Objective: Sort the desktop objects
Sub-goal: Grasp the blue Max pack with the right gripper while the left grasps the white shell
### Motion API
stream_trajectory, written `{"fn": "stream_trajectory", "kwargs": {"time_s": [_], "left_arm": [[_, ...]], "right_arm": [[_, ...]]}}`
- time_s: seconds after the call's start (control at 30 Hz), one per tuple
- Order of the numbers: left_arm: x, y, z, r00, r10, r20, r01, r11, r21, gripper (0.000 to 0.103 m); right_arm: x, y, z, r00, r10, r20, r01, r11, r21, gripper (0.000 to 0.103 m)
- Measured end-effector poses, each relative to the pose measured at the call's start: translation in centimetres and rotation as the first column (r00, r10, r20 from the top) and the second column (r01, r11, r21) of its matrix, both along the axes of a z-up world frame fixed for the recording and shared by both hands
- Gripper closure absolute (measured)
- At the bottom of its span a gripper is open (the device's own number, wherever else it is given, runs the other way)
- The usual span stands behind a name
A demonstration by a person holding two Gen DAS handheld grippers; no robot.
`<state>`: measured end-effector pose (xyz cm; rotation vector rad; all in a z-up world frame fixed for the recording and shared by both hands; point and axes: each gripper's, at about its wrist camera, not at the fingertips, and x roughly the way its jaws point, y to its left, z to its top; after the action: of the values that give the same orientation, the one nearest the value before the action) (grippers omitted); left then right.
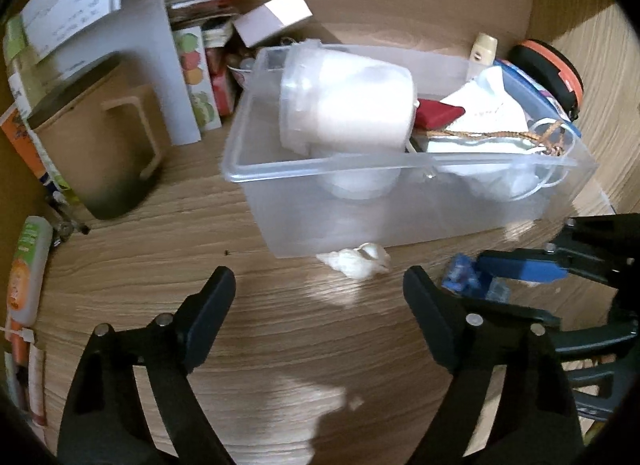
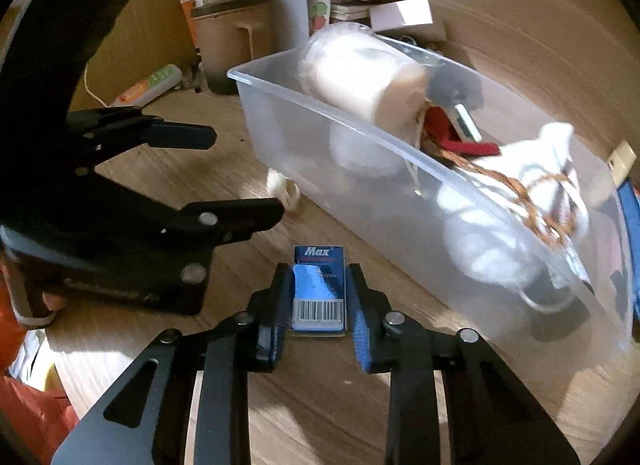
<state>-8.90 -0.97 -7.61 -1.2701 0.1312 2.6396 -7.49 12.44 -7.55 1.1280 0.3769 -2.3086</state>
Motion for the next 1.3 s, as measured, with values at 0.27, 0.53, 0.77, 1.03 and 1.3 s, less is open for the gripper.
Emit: {"fn": "stream_trajectory", "kwargs": {"time_s": [0.27, 0.53, 0.77, 1.03, 1.3], "left_arm": [[-0.6, 1.3, -0.7, 1.000, 0.006, 0.021, -0.005, 1.000, -0.022, 0.033], [-0.8, 1.5, -0.7, 0.999, 0.037, 0.010, -0.037, 0.999, -0.017, 0.044], [-0.5, 1.7, -0.6, 1.000, 0.024, 0.001, -0.024, 1.000, -0.012, 0.064], [-0.2, 1.7, -0.5, 0.999, 0.041, -0.009, -0.042, 0.999, -0.033, 0.068], [1.8, 1.2, -0.1, 0.999, 0.034, -0.033, -0.035, 0.999, -0.025, 0.068]], "right_arm": [[2.0, 3.2, 2.2, 0.998, -0.007, -0.062, 0.003, 0.997, -0.075, 0.078], [3.0, 4.2, 2.8, 0.996, 0.017, -0.083, -0.027, 0.992, -0.121, 0.078], [3.0, 4.7, 2.8, 0.997, 0.011, -0.083, -0.023, 0.989, -0.143, 0.078], [3.0, 4.9, 3.0, 0.996, 0.000, -0.088, -0.013, 0.989, -0.149, 0.078], [3.1, 5.8, 3.4, 0.996, -0.024, -0.089, 0.009, 0.986, -0.164, 0.078]]}}
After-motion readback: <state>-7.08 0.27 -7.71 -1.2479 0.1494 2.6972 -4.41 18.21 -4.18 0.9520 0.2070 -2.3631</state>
